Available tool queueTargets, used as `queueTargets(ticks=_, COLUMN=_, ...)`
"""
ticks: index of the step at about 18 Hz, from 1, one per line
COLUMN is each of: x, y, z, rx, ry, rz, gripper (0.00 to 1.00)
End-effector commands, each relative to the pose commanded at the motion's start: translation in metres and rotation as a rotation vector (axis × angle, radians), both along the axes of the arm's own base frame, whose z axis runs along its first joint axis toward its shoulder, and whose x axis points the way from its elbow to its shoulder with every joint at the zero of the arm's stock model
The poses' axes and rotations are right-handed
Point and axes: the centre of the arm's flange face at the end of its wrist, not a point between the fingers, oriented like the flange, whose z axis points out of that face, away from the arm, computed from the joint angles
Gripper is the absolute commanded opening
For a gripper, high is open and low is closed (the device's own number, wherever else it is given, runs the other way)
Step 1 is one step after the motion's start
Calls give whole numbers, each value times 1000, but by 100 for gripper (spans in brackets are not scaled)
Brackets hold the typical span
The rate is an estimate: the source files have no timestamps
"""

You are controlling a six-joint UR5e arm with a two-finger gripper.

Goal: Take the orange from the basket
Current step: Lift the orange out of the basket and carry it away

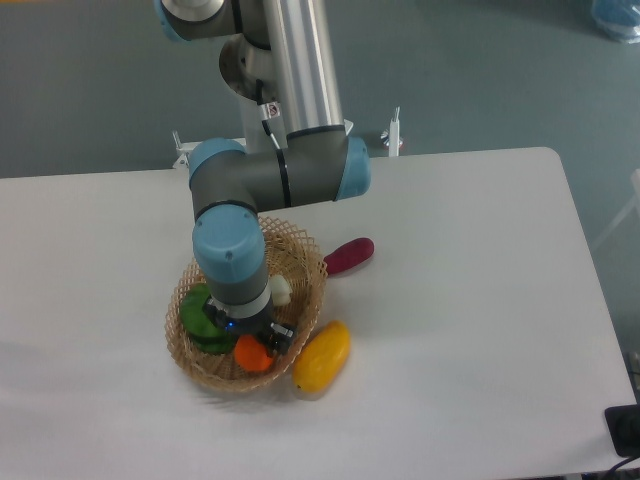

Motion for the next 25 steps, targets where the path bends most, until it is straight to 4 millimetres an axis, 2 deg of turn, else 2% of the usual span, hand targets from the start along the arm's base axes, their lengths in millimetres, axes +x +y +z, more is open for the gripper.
queueTargets(ticks=3, x=-30, y=-3, z=40, rx=31, ry=11, rz=-17, gripper=55)
queueTargets(ticks=6, x=-66, y=-24, z=82, rx=39, ry=-22, rz=-15, gripper=55)
queueTargets(ticks=9, x=-103, y=-43, z=110, rx=58, ry=-6, rz=-66, gripper=55)
queueTargets(ticks=10, x=-126, y=-58, z=114, rx=66, ry=1, rz=-77, gripper=55)
queueTargets(ticks=12, x=-144, y=-73, z=111, rx=41, ry=0, rz=-132, gripper=55)
queueTargets(ticks=14, x=-174, y=-98, z=122, rx=51, ry=18, rz=-146, gripper=55)
queueTargets(ticks=17, x=-209, y=-133, z=128, rx=59, ry=35, rz=-169, gripper=55)
queueTargets(ticks=20, x=-224, y=-154, z=132, rx=68, ry=41, rz=-181, gripper=55)
queueTargets(ticks=25, x=-230, y=-165, z=132, rx=60, ry=28, rz=-200, gripper=55)
